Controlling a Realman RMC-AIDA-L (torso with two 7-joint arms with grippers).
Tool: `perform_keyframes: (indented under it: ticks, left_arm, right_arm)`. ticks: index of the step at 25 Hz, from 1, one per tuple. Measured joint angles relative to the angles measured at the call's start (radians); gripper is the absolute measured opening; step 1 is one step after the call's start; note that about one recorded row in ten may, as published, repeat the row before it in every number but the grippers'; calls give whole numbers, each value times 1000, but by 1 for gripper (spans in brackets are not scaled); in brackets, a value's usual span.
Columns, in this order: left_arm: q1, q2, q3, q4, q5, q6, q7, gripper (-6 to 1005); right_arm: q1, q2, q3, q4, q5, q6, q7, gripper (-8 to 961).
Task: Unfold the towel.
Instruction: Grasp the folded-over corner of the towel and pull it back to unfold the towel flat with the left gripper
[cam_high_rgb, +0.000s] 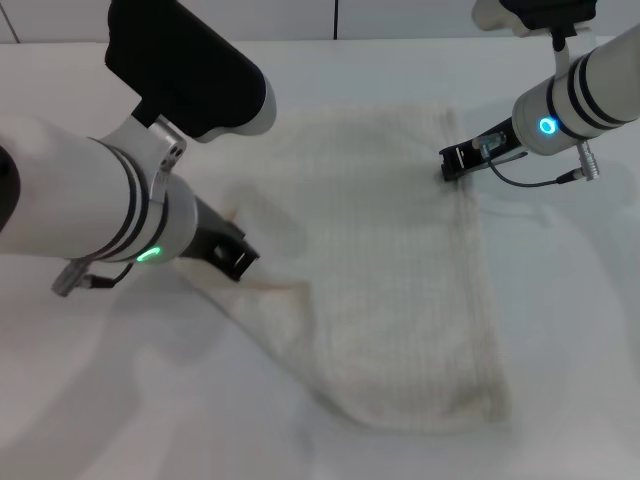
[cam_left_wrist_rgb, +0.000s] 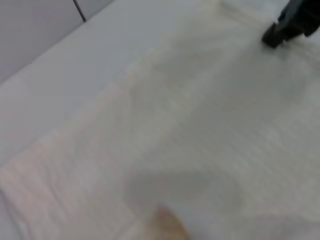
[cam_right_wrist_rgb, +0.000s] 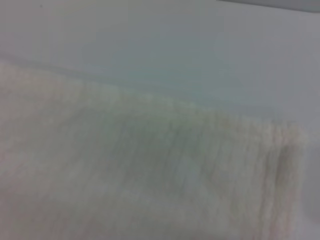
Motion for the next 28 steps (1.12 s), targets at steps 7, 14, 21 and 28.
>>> perform_keyframes:
  ticks: [7,14,21,28]
  left_arm:
    - [-7,2,-8,-35,1,-102,-17,69]
    - [-39,3,-20,-40,3,-229,-27,82]
    - [-56,5,-23,-41,4,-300,-70,95]
    - [-61,7,-29,-41,4,-364,-101,109]
  right_arm:
    - [1,0,0,0,-1,0,0,-1]
    - [-1,0,0,0,-1,0,0,-1]
    - [-3,0,0,1,-1,0,-1,-1]
    - [-6,0,0,2,-1,2,-1,-1]
